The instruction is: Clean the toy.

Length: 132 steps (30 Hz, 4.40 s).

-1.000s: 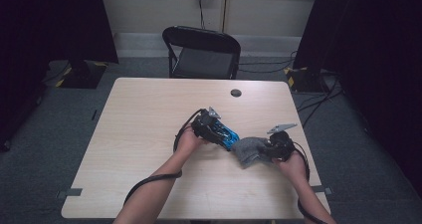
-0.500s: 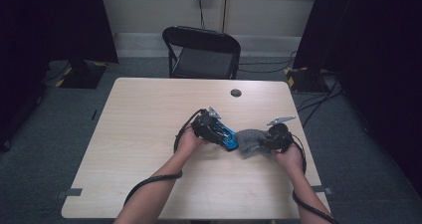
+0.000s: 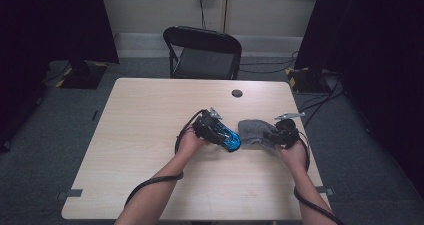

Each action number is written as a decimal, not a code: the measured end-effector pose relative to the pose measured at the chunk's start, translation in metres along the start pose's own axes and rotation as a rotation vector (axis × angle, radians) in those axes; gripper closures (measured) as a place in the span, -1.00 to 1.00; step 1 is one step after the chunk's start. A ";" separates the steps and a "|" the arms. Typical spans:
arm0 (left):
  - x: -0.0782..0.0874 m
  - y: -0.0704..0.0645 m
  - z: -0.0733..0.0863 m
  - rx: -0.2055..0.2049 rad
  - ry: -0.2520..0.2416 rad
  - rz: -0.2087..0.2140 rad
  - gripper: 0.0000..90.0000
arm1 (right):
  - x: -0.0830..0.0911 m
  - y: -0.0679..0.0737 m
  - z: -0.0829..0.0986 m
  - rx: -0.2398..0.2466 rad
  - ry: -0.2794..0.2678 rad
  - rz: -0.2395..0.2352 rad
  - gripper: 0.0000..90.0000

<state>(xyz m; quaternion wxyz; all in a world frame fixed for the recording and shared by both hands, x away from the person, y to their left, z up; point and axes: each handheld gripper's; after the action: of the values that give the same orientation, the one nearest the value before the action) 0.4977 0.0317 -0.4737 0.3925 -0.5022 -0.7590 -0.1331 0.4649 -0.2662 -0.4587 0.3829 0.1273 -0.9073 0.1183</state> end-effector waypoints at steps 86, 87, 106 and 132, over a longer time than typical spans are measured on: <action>0.000 -0.001 -0.003 0.007 0.024 -0.006 -0.54 | -0.003 0.003 0.019 0.066 0.063 0.019 0.61; 0.000 -0.001 -0.003 0.008 0.026 -0.006 -0.54 | -0.004 0.002 0.018 0.057 0.063 0.021 0.61; 0.000 -0.001 -0.003 0.011 0.025 -0.006 -0.54 | 0.016 0.003 0.012 0.024 -0.014 -0.021 0.61; 0.000 -0.001 -0.003 0.010 0.019 -0.004 -0.54 | 0.043 0.071 0.049 0.199 -0.023 -0.207 0.60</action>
<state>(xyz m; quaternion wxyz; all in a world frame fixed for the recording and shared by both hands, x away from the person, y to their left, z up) 0.4977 0.0296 -0.4717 0.4019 -0.4974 -0.7569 -0.1347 0.3808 -0.2211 -0.4686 0.3680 0.2587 -0.8775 0.1662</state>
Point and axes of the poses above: each handheld gripper's, and its own axes: x roughly backward along the jaws, z roughly out of its underside, y roughly to its left, and after that the axes turned 15 degrees about z, right-handed
